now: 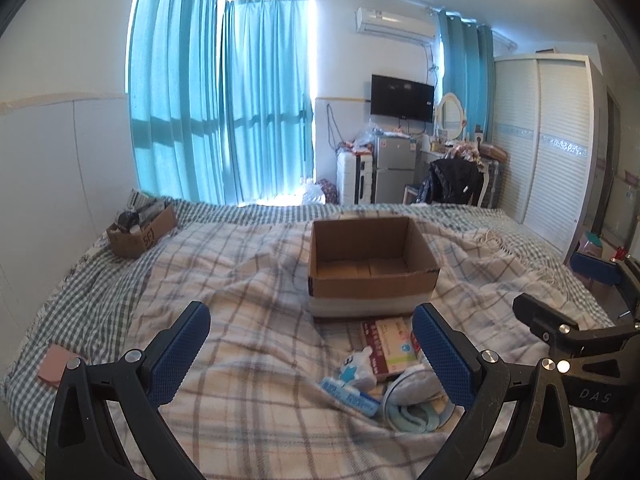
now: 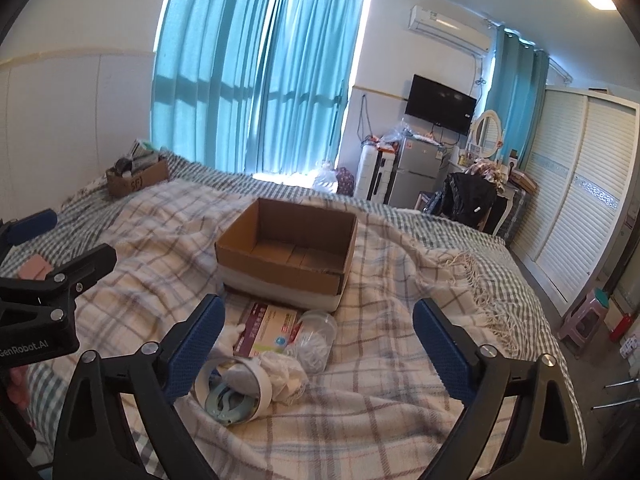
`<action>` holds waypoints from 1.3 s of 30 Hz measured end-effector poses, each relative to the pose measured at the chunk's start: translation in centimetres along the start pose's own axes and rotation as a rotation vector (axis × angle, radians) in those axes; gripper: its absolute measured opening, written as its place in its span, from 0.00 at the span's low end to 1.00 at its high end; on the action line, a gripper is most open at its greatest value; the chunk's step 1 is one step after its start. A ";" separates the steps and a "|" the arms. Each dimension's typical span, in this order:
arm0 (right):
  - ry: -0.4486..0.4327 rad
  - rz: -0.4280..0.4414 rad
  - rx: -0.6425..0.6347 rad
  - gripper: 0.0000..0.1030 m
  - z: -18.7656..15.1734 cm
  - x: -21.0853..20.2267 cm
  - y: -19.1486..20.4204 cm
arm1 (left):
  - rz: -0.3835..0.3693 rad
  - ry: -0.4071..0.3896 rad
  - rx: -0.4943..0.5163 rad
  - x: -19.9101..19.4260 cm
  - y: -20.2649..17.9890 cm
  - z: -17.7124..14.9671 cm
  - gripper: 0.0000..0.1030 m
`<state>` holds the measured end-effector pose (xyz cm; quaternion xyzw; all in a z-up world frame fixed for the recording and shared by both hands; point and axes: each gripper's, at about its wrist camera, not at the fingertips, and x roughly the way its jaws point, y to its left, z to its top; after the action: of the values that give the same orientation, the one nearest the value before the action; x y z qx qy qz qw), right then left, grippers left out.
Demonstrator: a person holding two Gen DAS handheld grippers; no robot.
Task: Organize objects
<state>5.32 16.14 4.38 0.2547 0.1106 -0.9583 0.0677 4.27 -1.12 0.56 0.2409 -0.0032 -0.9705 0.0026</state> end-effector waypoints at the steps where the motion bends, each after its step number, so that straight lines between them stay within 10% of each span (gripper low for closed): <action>1: 0.016 0.007 -0.009 0.89 -0.4 0.4 0.4 | 0.002 0.012 -0.001 0.3 0.1 -0.5 1.00; 8: 0.185 0.106 -0.058 0.70 -4.8 4.5 2.9 | 0.030 0.113 -0.007 3.2 0.6 -3.2 1.00; 18: 0.345 0.174 -0.047 0.09 -8.2 11.3 3.7 | 0.087 0.210 -0.034 6.7 1.7 -5.4 1.00; 30: 0.141 0.116 0.029 0.06 -0.6 9.7 -4.3 | 0.091 0.310 0.001 12.3 -1.4 -5.1 0.98; 39: 0.194 0.147 0.072 0.06 -1.4 14.0 -7.1 | 0.026 0.480 0.085 19.2 -5.0 -7.1 0.71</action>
<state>-7.37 22.31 -2.62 0.3559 0.0632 -0.9249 0.1176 -9.39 3.67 -14.72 0.4645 -0.0464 -0.8843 0.0055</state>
